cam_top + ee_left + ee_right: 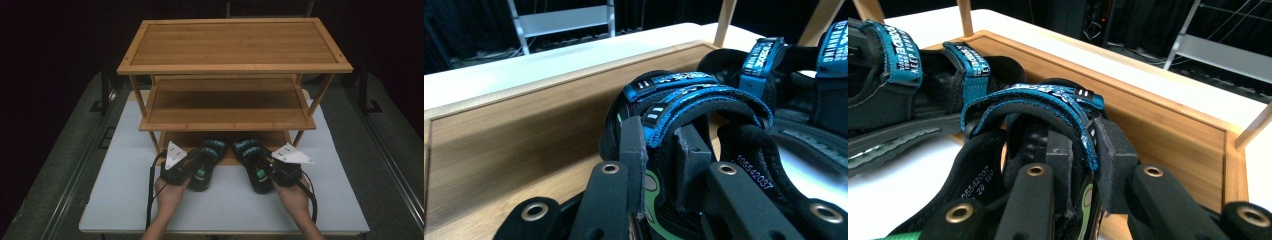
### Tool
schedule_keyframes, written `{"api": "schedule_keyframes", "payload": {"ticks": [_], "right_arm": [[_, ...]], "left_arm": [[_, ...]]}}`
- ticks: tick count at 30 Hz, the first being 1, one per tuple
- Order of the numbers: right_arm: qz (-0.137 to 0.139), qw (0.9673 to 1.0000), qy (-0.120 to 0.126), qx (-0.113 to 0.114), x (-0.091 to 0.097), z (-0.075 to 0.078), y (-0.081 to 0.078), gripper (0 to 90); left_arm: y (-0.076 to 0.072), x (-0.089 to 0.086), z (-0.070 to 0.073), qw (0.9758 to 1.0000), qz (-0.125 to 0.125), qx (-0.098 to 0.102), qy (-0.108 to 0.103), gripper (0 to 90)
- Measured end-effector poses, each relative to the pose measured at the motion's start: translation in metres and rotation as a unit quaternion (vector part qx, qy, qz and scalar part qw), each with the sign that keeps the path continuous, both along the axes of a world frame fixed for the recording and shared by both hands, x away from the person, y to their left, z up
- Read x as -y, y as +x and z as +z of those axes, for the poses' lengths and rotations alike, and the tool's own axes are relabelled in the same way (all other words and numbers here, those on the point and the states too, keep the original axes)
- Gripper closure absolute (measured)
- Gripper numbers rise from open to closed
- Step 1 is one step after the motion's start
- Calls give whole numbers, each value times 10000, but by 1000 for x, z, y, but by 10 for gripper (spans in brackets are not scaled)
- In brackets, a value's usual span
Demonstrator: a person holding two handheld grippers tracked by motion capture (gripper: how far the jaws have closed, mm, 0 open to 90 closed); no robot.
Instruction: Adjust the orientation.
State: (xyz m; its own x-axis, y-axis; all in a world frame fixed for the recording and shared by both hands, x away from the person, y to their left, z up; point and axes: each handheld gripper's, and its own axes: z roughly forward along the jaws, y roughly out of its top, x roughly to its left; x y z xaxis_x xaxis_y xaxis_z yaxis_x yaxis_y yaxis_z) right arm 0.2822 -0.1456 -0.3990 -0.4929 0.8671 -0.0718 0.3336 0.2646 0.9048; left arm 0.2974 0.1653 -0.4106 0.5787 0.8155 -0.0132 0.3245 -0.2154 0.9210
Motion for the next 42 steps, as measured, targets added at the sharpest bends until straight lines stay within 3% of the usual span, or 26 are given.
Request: {"api": "schedule_keyframes", "payload": {"ticks": [5, 13, 20, 25, 34, 42], "right_arm": [[-108, 9999, -41, 71, -8, -4, 9, 773], [-206, 9998, -23, 83, -14, -13, 19, 769], [-16, 9999, -156, -17, -12, -19, 23, 746], [-6, 9998, -141, -121, -8, -19, 26, 696], [46, 9996, -268, -77, -4, -15, 23, 603], [160, 9998, -99, -100, 2, -7, 14, 525]], "left_arm": [[5, 6, -2, 9999, 93, 62, 27, 775], [13, 15, -13, 9999, 144, -21, 37, 772], [14, 12, -13, 9999, 3, -70, 105, 733], [14, 11, -11, 9999, -110, -113, 44, 656], [11, 11, -5, 9996, -279, -68, 77, 532], [2, 9, 4, 9988, -491, 71, -39, 426]]}}
